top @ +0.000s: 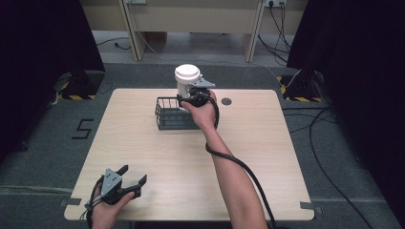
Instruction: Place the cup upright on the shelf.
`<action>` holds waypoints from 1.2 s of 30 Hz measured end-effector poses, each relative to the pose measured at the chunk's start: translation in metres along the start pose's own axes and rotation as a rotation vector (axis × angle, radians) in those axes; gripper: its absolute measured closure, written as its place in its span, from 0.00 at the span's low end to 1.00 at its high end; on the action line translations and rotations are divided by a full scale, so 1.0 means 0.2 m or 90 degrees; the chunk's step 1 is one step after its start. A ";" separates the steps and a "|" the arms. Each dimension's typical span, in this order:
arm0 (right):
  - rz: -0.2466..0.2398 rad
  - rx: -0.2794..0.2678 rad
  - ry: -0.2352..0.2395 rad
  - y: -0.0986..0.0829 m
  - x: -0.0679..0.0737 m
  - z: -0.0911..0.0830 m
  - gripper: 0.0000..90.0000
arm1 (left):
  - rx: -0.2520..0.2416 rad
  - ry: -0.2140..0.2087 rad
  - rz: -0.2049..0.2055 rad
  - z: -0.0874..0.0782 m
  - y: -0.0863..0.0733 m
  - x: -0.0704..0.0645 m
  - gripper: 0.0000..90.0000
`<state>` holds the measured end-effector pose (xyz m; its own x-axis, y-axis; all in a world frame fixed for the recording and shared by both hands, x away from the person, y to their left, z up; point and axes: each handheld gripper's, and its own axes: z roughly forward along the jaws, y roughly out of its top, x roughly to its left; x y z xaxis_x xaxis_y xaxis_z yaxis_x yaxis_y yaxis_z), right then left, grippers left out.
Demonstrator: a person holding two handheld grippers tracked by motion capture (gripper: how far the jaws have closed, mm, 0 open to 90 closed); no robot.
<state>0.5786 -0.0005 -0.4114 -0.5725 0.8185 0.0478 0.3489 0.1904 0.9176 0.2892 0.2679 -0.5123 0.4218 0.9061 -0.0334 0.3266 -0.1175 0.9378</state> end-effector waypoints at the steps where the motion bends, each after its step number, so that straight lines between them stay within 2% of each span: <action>1: -0.002 0.004 -0.002 0.00 0.00 0.01 0.21 | 0.000 0.000 0.000 0.00 0.00 0.00 0.20; 11: -0.003 0.028 -0.007 -0.04 0.00 0.05 0.21 | 0.000 -0.003 -0.001 0.00 0.00 0.00 0.20; 18: -0.006 0.057 -0.010 -0.08 0.00 0.08 0.20 | 0.000 -0.003 0.000 0.00 0.00 0.00 0.20; 36: 0.001 0.077 -0.020 -0.11 0.00 0.10 0.20 | 0.000 -0.003 0.001 0.00 0.00 0.00 0.20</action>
<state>0.5851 0.0063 -0.4402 -0.5488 0.8352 0.0344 0.4379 0.2522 0.8629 0.2892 0.2670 -0.5121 0.4267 0.9037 -0.0336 0.3258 -0.1190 0.9379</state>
